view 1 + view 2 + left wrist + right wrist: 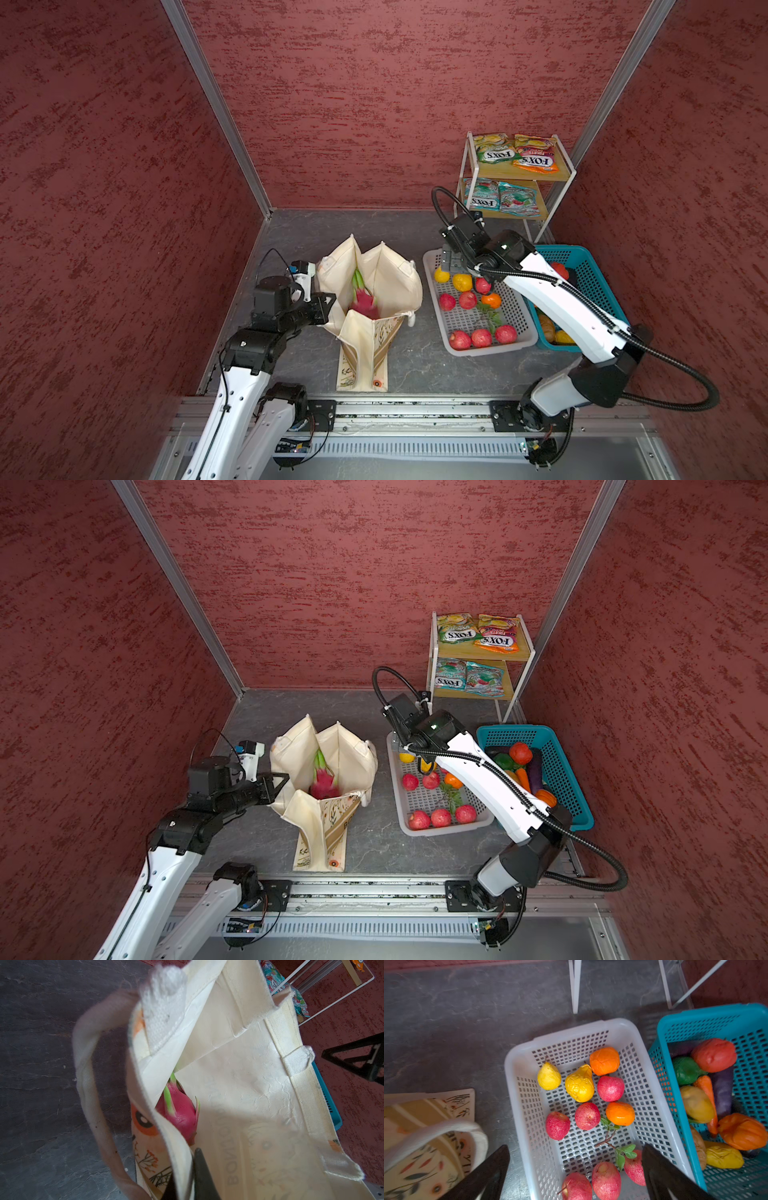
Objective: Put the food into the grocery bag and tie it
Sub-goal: 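Move the right gripper back to the white basket over a yellow pear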
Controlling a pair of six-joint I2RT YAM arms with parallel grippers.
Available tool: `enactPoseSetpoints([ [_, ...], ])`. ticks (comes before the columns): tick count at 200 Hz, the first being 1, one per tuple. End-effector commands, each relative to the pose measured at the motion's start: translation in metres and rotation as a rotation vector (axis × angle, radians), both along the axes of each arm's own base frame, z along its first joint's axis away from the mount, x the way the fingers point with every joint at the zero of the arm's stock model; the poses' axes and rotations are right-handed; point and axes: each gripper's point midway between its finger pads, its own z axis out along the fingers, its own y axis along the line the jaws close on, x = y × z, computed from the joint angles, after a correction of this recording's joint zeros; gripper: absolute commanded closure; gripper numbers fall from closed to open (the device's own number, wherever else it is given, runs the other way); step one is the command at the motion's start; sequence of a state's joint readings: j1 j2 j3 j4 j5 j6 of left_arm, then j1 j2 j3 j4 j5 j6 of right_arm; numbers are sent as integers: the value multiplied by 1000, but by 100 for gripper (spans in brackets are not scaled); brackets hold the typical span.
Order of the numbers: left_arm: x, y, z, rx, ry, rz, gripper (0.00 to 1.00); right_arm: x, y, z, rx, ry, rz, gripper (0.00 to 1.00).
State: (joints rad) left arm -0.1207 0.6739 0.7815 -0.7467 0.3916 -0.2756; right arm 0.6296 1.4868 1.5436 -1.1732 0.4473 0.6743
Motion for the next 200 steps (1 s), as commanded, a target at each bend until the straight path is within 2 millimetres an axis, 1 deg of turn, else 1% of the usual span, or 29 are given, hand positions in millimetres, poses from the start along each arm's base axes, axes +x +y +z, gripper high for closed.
enactPoseSetpoints([
  [1,-1,0,-4,-3,6,-4,89,14,-13,7,162,-82,-45,3],
  [9,-1,0,-4,-4,5,-4,89,16,-21,-7,175,-56,-63,5],
  [28,-1,0,-4,-5,6,-2,89,23,-31,-30,196,-16,-81,8],
  [46,-1,1,-4,-4,6,-1,89,29,-33,-49,209,28,-89,11],
  [55,-1,1,-4,-5,7,0,89,32,-32,-52,220,28,-90,12],
  [59,-1,1,-4,-5,5,1,89,35,-31,-62,214,50,-94,12],
  [64,-1,1,-4,-5,6,0,89,37,-30,-66,217,59,-94,12],
  [108,-1,1,-3,-5,2,1,89,57,-17,-96,266,107,-99,15],
  [136,-1,1,-4,-5,2,1,89,66,-13,-113,279,139,-110,17],
  [200,-1,1,-3,-5,2,3,89,77,-14,-133,298,170,-151,17],
])
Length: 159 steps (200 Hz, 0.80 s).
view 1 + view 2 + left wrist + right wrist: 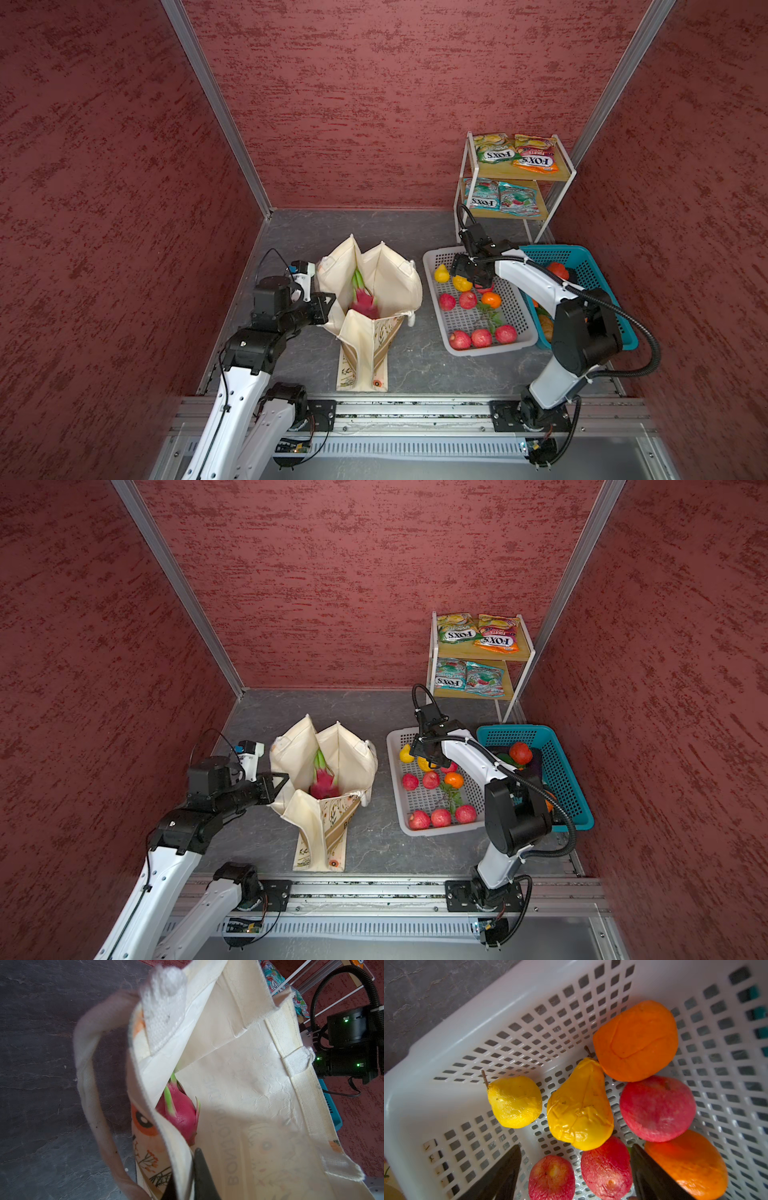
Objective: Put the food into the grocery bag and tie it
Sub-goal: 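Move the right gripper back to the white basket over a yellow pear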
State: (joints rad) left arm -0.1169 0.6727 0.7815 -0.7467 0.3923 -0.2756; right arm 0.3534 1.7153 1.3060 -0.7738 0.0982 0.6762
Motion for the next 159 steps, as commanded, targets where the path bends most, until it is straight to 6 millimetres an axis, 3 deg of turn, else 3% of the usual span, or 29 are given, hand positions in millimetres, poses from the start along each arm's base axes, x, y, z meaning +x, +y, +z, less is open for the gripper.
enactPoseSetpoints([
  [1,-1,1,-4,-5,2,0,89,15,3,6,43,-37,-27,17],
  [159,-2,0,0,-9,-11,-6,89,26,1,-35,69,34,-94,16],
])
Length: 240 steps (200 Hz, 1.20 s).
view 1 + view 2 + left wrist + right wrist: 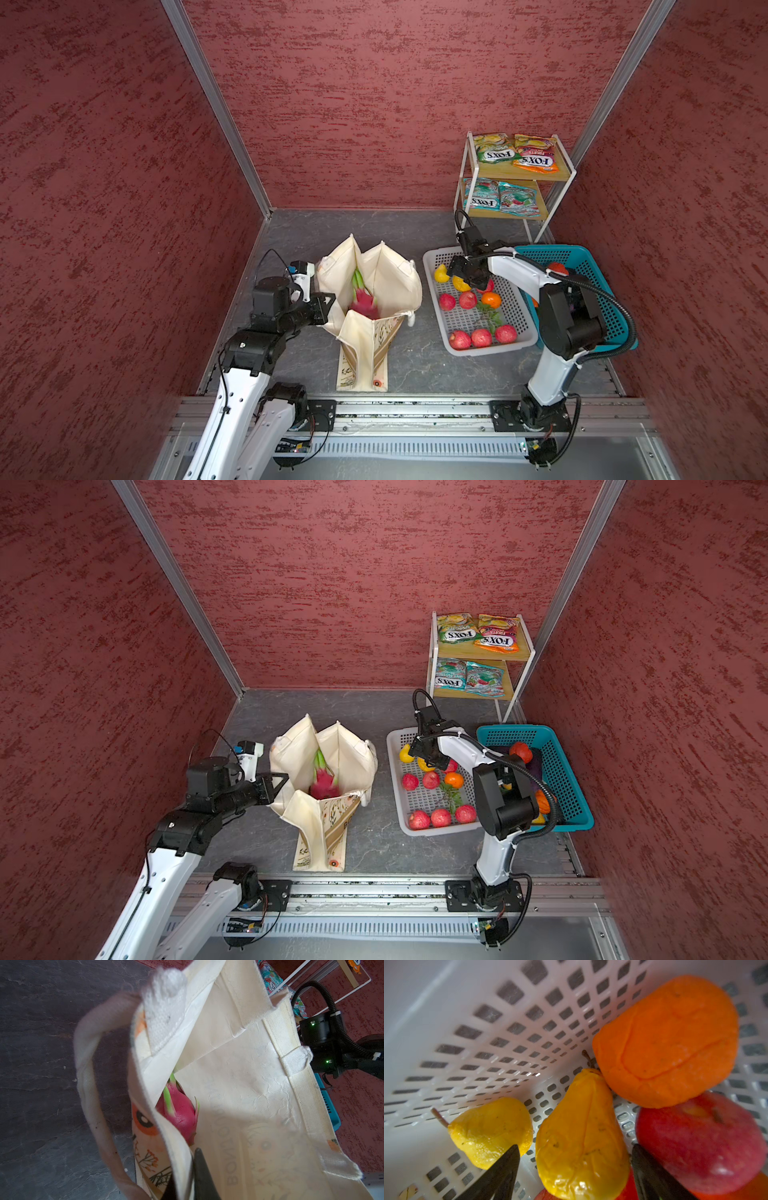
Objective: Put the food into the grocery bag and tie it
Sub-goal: 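Move the right gripper back to the white basket over a yellow pear, then grasp the yellow pear with the right gripper and lift it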
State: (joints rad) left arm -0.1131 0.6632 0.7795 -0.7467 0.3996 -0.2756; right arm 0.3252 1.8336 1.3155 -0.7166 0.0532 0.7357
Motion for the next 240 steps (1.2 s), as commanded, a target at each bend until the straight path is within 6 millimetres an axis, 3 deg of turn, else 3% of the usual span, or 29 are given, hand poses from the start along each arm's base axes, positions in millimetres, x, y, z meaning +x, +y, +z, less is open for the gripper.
enactPoseSetpoints([
  [1,-1,0,-2,-4,-4,-4,89,13,1,3,23,-32,-27,16],
  [44,-1,0,0,-4,-12,-3,89,15,0,2,26,-33,-33,22],
  [85,-2,0,0,-4,-16,-4,89,14,2,2,45,-36,-34,35],
  [129,-2,1,1,-5,-19,-1,89,11,3,26,64,-75,-27,41],
  [147,-2,1,1,-4,-20,1,89,6,2,48,76,-111,-22,41],
  [189,-1,2,1,-4,-20,5,89,-12,7,120,123,-223,37,42],
  [240,-1,4,1,0,-19,13,89,-48,64,233,174,-478,303,45],
])
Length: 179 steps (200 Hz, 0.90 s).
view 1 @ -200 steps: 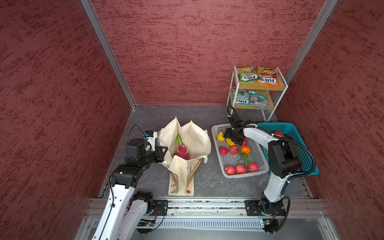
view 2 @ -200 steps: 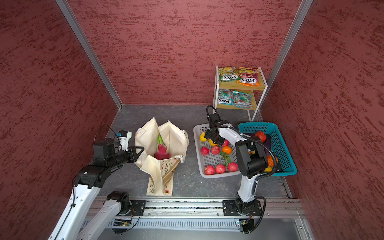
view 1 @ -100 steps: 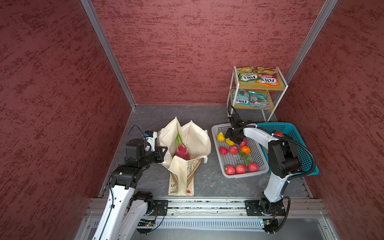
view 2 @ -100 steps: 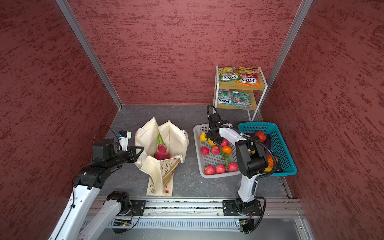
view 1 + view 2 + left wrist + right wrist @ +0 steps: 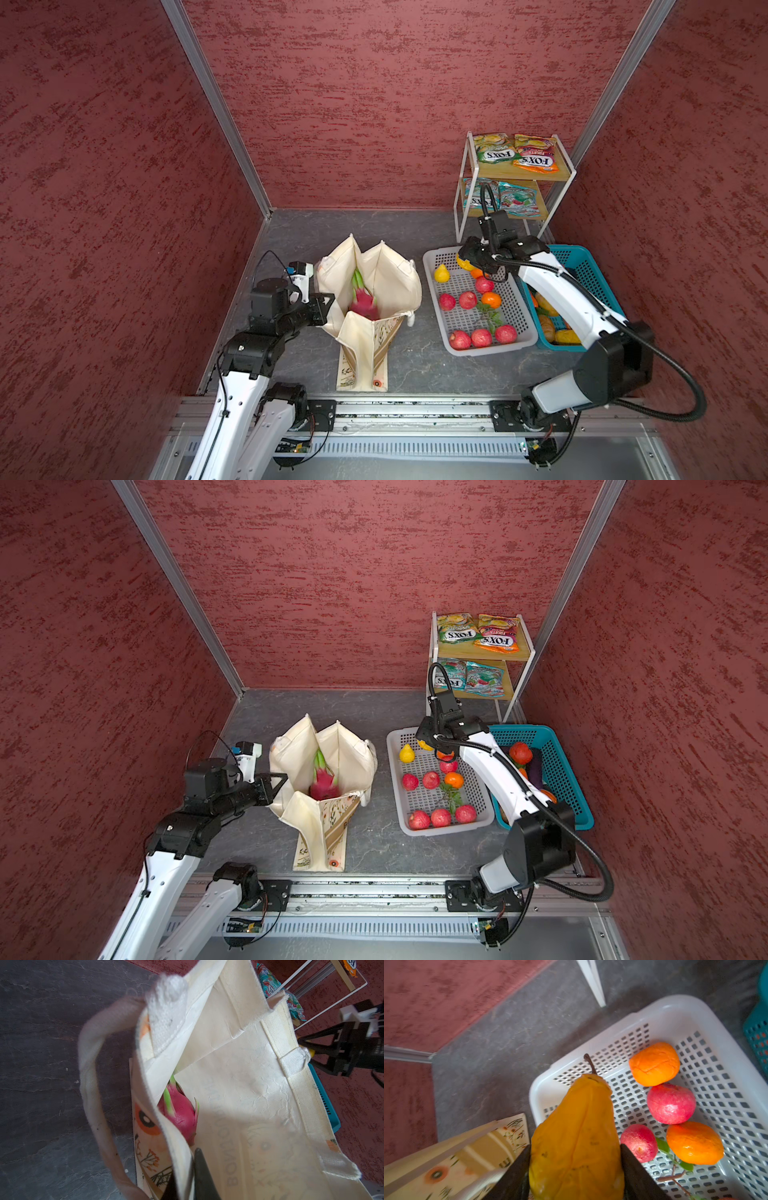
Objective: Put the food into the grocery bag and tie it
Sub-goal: 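Grasp the yellow pear with the right gripper and lift it, then carry the yellow pear over the bag and release it inside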
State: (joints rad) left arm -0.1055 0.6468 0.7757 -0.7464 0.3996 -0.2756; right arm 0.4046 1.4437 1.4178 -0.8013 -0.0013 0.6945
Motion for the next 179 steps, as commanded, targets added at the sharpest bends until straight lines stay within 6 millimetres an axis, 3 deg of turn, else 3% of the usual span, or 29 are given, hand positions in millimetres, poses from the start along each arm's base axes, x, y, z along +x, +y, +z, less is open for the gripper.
enactPoseSetpoints([
  [1,0,2,-1,1,-6,6,89,-23,32,55,-16,-128,157,45],
  [56,0,4,-1,6,-10,15,89,-76,123,132,-116,-362,499,45],
  [61,0,4,0,6,-11,16,89,-76,134,126,-142,-358,529,45],
  [87,0,5,1,8,-17,21,89,-93,173,135,-192,-406,651,45],
  [116,0,5,1,8,-19,22,89,-99,205,124,-242,-393,736,44],
  [179,0,6,2,6,-22,25,89,-100,259,65,-302,-273,862,43],
])
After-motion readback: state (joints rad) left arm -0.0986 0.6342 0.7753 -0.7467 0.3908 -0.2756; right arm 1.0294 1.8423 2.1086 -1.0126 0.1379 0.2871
